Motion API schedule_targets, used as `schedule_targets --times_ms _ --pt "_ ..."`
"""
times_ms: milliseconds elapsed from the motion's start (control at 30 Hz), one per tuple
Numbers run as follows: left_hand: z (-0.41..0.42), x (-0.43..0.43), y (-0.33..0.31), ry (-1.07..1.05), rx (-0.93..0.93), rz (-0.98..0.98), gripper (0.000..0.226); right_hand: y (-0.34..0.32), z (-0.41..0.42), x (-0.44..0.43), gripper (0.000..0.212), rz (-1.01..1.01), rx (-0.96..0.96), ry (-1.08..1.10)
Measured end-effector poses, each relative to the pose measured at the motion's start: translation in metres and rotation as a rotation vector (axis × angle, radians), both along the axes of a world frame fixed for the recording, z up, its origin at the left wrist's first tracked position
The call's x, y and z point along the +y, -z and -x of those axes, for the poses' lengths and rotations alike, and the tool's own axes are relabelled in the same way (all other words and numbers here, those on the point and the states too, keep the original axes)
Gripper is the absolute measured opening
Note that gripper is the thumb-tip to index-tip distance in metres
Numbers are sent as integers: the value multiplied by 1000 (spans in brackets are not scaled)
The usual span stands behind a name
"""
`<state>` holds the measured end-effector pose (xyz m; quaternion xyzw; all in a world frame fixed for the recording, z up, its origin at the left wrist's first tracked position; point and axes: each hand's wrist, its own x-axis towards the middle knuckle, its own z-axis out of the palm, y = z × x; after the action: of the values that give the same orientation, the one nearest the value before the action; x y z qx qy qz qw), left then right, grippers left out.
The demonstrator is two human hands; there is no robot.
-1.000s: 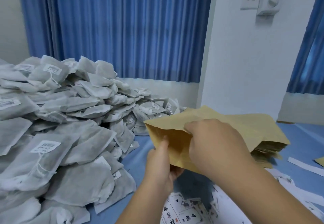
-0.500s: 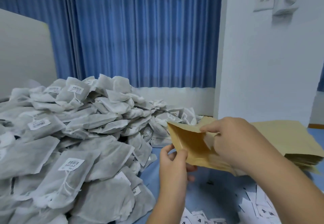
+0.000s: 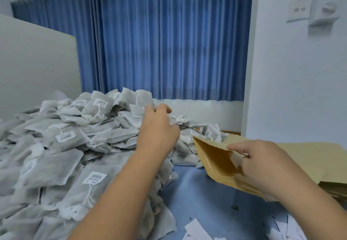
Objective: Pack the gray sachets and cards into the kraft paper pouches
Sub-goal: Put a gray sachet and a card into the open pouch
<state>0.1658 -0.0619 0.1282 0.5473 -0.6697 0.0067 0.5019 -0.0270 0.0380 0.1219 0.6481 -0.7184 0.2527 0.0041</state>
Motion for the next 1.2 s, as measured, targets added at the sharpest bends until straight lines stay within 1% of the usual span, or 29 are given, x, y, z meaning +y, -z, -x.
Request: schedule_targets --times_ms 67,100,167,200,233,300,367,433,500,567,633,700,767,800,933,1033,1133,1200 --pt "-20 -22 -20 -181 -237 -35 45 2 -2 -1 64 -8 3 7" --pt "-31 -31 -27 -239 -349 -85 54 3 -2 -2 64 -3 0 10" --pt "-49 -49 -32 -305 -585 -204 67 5 0 -5 58 11 -12 18" --pt "-56 -57 -32 -320 -682 -260 70 6 2 -6 54 16 -15 23" --pt "-63 -64 -31 -329 -734 -315 69 6 3 -6 51 17 -15 29" --pt "-71 -73 -32 -337 -702 -386 58 6 5 -8 51 15 -19 41" --pt "-74 -82 -32 -331 -675 -389 51 7 8 -9 53 27 -21 46" --pt "-72 -87 -30 -291 -742 -390 53 8 8 -11 55 33 -24 44" --pt "-67 -91 -26 -258 -794 -416 61 9 8 -12 54 28 -22 39" --pt "-65 -96 -26 -274 -818 -439 63 11 10 -13 50 24 -20 36" --pt "-65 -102 -28 -328 -815 -413 51 12 11 -14 45 26 -30 38" --pt "-68 -107 -29 -380 -816 -379 40 12 10 -14 49 26 -31 34" --pt "-70 -109 -24 -397 -820 -361 36 13 9 -15 54 21 -21 32" --pt "-70 -110 -21 -396 -818 -349 35 14 10 -15 52 22 -16 32" --pt "-74 -118 -9 -345 -732 -334 36 16 9 -16 42 35 7 42" --pt "-79 -124 -7 -301 -653 -365 37 19 7 -19 43 35 26 38" --pt "-85 -129 -7 -313 -589 -333 37 21 7 -20 44 34 28 34" --pt "-89 -134 -9 -295 -571 -309 32 21 7 -20 44 36 33 34"
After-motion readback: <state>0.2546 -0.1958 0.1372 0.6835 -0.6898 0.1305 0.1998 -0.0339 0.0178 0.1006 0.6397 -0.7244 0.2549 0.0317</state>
